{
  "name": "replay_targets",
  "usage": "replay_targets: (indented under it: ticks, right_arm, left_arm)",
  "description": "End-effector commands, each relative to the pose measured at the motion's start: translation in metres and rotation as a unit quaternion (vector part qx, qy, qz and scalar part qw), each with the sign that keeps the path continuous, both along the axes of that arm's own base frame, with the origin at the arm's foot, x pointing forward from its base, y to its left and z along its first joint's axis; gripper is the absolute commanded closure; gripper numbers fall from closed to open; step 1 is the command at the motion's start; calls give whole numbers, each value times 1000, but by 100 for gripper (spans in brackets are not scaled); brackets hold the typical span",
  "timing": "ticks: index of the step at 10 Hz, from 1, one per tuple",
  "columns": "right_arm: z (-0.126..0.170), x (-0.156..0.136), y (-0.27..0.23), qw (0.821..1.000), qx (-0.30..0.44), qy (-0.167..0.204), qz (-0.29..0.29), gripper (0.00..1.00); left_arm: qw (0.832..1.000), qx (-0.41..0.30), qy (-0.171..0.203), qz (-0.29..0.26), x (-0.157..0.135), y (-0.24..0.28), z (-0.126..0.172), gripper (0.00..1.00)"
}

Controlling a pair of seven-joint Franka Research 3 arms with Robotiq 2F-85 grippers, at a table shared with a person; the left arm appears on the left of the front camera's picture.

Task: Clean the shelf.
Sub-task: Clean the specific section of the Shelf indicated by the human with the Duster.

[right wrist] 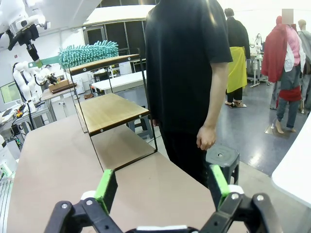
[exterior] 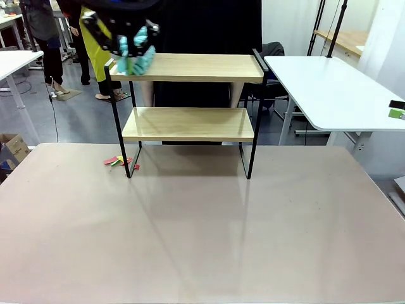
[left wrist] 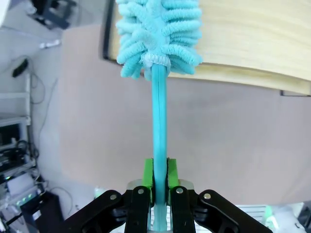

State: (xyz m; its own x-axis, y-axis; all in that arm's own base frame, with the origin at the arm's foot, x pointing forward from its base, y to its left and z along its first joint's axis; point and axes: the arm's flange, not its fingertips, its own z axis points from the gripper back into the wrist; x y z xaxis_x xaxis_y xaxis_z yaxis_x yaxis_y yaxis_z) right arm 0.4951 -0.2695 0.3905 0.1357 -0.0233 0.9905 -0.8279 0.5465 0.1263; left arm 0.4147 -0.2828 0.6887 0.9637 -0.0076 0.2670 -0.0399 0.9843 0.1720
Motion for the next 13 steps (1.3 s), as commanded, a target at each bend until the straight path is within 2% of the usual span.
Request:
replay_targets:
  ticks: [1,3,5,6,7,11,12,13]
  right_arm:
    - [3,1,2,1000,-2,-2,1,0]
    - [3,1,2,1000,-2,-2,1,0]
    - [3,1,2,1000,-2,-2,1,0]
    - [3,1,2,1000,-2,-2,1,0]
    - [3,1,2,1000,-2,-2,1,0]
    - [3,1,2,1000,-2,-2,1,0]
    - [3,1,2,1000,-2,-2,1,0]
    - [3,1,2,1000,-2,-2,1,0]
  left_arm:
    - [998,48,-23,13,-14,32,-4,87]
    - [995,69,-61,22,-26,45,7,87]
    - [994,36,-107,4,-44,48,23,87]
    - [994,5,-105,-36,-50,45,22,87]
    - [996,46,-73,12,-33,36,27,87]
    - [996,40,-75,4,-35,35,23,87]
    - [995,47,-85,-9,-39,49,38,87]
    - [994,21,-103,-41,-44,69,54,87]
